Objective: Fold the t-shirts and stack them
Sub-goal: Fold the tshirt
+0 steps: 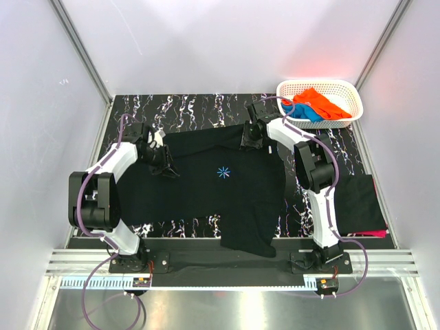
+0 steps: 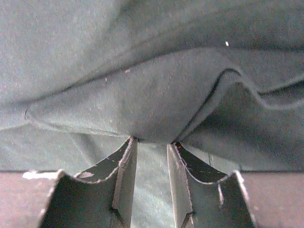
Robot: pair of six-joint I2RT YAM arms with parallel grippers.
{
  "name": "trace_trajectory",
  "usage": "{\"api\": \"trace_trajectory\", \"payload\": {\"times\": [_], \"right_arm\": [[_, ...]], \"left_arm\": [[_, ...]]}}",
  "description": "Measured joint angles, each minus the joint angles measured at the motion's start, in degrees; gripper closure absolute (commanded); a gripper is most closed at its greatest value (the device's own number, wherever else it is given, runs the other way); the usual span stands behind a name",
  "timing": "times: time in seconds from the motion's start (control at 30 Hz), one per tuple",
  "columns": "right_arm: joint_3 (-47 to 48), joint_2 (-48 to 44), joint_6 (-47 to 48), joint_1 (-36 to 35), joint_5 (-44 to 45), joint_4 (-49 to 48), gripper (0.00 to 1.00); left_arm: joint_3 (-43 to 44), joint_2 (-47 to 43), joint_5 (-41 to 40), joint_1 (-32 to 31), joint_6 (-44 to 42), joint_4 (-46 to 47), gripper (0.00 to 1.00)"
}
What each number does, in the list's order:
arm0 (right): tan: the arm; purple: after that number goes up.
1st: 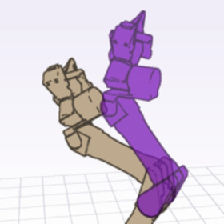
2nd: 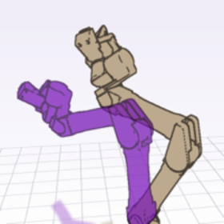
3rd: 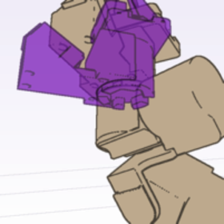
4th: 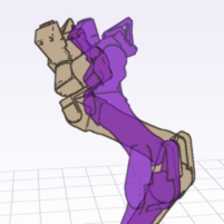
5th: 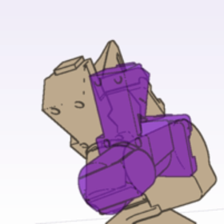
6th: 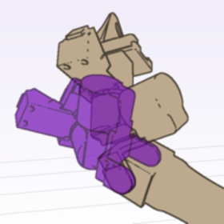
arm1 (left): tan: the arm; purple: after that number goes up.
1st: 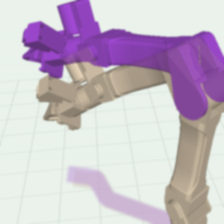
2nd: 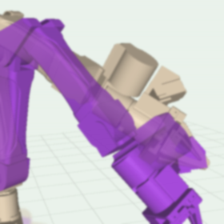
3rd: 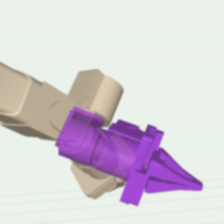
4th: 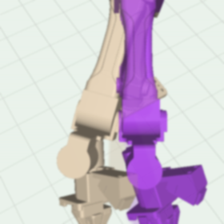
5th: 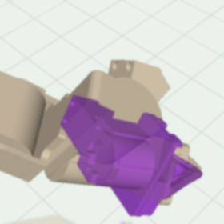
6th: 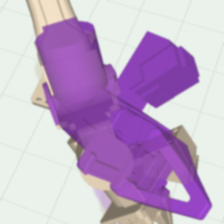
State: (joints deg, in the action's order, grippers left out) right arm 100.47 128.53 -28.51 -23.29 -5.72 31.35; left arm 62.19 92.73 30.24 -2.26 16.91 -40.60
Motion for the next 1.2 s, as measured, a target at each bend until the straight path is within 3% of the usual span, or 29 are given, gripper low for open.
{"api": "trace_trajectory", "payload": {"times": [0.33, 0.5, 0.6, 0.87, 1.2], "right_arm": [[2.10, 1.95, -0.94, 0.07, -0.07, -0.44, 0.65], [2.51, 2.16, -1.92, 0.09, -0.92, -0.52, 0.91], [2.95, 2.34, -2.60, 0.11, -1.18, -0.61, 1.00], [0.46, 1.20, -3.50, 0.11, -2.86, -1.70, 1.00], [-9.97, -9.14, -8.11, 0.11, -9.27, -1.62, 1.00]], "left_arm": [[0.00, 0.00, 0.00, 0.20, -0.17, 0.00, 0.71], [0.00, 0.00, 0.00, 0.39, -0.24, -0.02, 0.71], [0.00, 0.00, 0.00, 0.50, -0.24, -0.02, 0.71], [0.00, 0.00, 0.00, 0.61, -0.26, 0.00, 0.71], [0.00, 0.00, 0.04, 0.87, -0.20, 0.17, 0.71]]}}
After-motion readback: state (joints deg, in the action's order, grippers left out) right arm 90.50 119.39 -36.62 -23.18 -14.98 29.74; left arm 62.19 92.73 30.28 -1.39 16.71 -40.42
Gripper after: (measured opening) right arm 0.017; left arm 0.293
